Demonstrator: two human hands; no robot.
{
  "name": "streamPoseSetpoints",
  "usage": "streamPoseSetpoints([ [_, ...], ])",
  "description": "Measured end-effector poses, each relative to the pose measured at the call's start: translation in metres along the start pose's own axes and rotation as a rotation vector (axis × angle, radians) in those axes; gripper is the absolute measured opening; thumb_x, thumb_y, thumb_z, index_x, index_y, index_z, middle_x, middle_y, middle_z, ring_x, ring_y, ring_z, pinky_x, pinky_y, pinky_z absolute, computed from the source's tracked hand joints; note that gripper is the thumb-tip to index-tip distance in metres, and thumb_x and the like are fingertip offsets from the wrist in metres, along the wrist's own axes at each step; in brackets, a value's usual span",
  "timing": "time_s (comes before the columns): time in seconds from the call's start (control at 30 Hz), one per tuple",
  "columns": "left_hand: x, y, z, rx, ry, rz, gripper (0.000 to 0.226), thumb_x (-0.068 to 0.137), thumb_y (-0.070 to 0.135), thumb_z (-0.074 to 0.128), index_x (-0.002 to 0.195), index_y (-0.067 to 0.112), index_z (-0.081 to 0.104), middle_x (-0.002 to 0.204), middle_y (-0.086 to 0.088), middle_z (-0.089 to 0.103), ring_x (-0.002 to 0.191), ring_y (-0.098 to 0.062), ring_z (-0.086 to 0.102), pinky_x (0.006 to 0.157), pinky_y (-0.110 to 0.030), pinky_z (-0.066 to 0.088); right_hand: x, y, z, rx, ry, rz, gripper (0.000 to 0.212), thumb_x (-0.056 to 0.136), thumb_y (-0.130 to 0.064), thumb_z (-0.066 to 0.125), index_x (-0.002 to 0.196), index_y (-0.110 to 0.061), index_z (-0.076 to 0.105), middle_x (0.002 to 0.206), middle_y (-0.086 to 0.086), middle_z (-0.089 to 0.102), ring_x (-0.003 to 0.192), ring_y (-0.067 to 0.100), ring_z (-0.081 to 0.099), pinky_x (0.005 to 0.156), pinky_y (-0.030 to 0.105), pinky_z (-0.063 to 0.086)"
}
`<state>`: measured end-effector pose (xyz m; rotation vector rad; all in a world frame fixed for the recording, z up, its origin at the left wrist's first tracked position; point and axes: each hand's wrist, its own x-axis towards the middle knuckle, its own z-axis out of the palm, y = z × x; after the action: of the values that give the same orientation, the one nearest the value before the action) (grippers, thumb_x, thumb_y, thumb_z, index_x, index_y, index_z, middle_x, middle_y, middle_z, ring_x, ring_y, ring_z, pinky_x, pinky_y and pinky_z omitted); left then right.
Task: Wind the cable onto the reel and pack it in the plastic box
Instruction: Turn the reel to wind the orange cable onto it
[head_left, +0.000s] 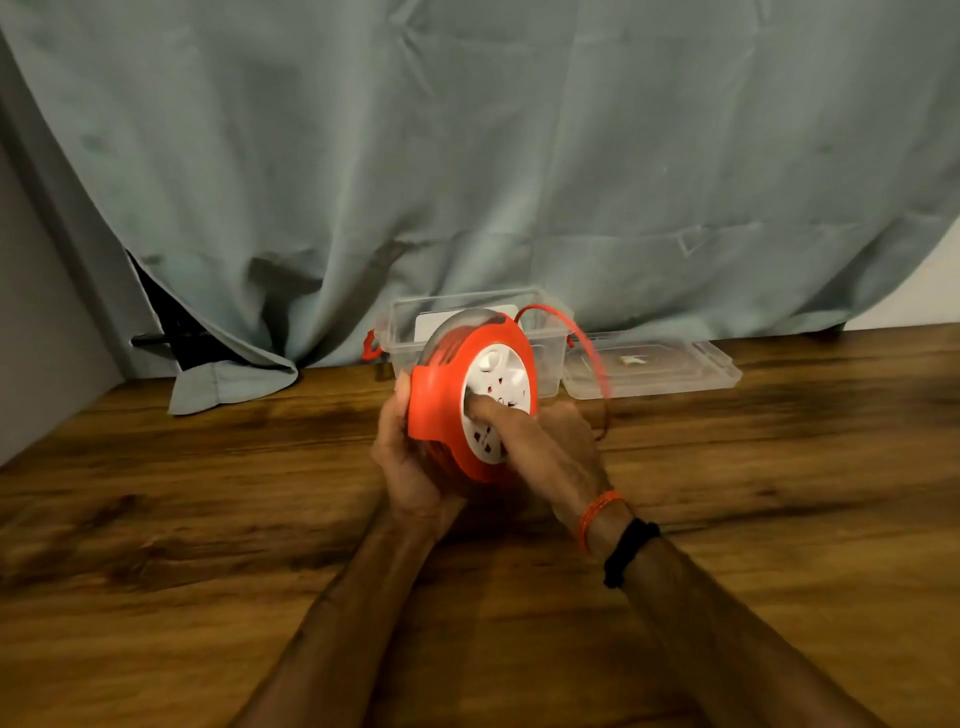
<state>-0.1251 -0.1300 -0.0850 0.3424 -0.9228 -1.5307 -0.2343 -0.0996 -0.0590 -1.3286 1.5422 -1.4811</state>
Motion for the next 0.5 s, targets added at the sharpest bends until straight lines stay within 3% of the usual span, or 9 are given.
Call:
streamPoseSetpoints([
  [0.07, 0.001, 0.002, -0.002, -0.006, 0.008, -0.013, 0.076, 0.079, 0.065, 0.055, 0.133, 0.012, 0.062, 0.131, -0.024, 0.063, 0.125, -0.044, 0.057, 0.105, -0.059, 0.044, 0.0, -0.001, -0.002, -0.04, -0.03, -0.031, 0.034, 0.059, -0.063, 0.074, 0.077, -0.036, 0.066, 0.081, -0.014, 0.071, 0.073, 0.001, 0.067, 0.056, 0.015, 0.051],
  [0.13, 0.001, 0.002, -0.004, -0.034, 0.006, -0.044, 0.073, 0.083, 0.067, 0.048, 0.13, 0.014, 0.065, 0.129, -0.021, 0.066, 0.121, -0.04, 0.061, 0.1, -0.055, 0.049, 0.002, -0.005, -0.008, -0.154, -0.048, -0.09, 0.037, 0.068, -0.063, 0.072, 0.072, -0.027, 0.067, 0.066, -0.016, 0.066, 0.058, -0.006, 0.062, 0.046, 0.009, 0.046],
  [0.2, 0.001, 0.004, -0.005, -0.058, -0.007, -0.075, 0.075, 0.085, 0.069, 0.044, 0.132, 0.014, 0.064, 0.131, -0.02, 0.065, 0.121, -0.038, 0.061, 0.097, -0.053, 0.052, 0.005, -0.009, -0.016, -0.268, -0.028, -0.178, 0.05, 0.068, -0.066, 0.07, 0.055, -0.018, 0.062, 0.051, -0.009, 0.062, 0.049, -0.001, 0.062, 0.045, 0.017, 0.05],
  [0.27, 0.003, 0.005, -0.007, -0.083, -0.032, -0.1, 0.078, 0.087, 0.071, 0.039, 0.135, 0.014, 0.061, 0.136, -0.02, 0.062, 0.126, -0.039, 0.058, 0.1, -0.053, 0.05, 0.009, -0.012, -0.026, -0.394, 0.019, -0.297, 0.05, 0.066, -0.066, 0.072, 0.053, -0.019, 0.06, 0.048, -0.007, 0.059, 0.053, 0.006, 0.062, 0.055, 0.027, 0.054],
  [0.33, 0.004, 0.005, -0.009, -0.112, -0.048, -0.129, 0.08, 0.087, 0.072, 0.038, 0.139, 0.015, 0.058, 0.14, -0.019, 0.058, 0.13, -0.04, 0.054, 0.107, -0.056, 0.043, 0.012, -0.014, -0.038, -0.548, 0.039, -0.438, 0.039, 0.065, -0.061, 0.074, 0.076, -0.025, 0.066, 0.056, -0.015, 0.053, 0.062, 0.01, 0.06, 0.064, 0.029, 0.053],
  [0.4, 0.006, 0.004, -0.012, -0.129, -0.071, -0.147, 0.081, 0.087, 0.073, 0.037, 0.141, 0.017, 0.055, 0.143, -0.019, 0.056, 0.132, -0.04, 0.051, 0.11, -0.059, 0.039, 0.012, -0.015, -0.044, -0.679, -0.051, -0.555, 0.05, 0.066, -0.056, 0.074, 0.106, -0.029, 0.062, 0.065, -0.02, 0.047, 0.07, 0.016, 0.061, 0.073, 0.031, 0.053],
  [0.5, 0.006, 0.002, -0.014, -0.142, -0.09, -0.17, 0.082, 0.087, 0.075, 0.035, 0.143, 0.018, 0.052, 0.144, -0.019, 0.055, 0.132, -0.041, 0.051, 0.108, -0.061, 0.039, 0.013, -0.011, -0.048, -0.859, -0.115, -0.653, 0.064, 0.069, -0.057, 0.068, 0.125, -0.029, 0.053, 0.07, -0.014, 0.053, 0.079, 0.022, 0.064, 0.082, 0.037, 0.053],
])
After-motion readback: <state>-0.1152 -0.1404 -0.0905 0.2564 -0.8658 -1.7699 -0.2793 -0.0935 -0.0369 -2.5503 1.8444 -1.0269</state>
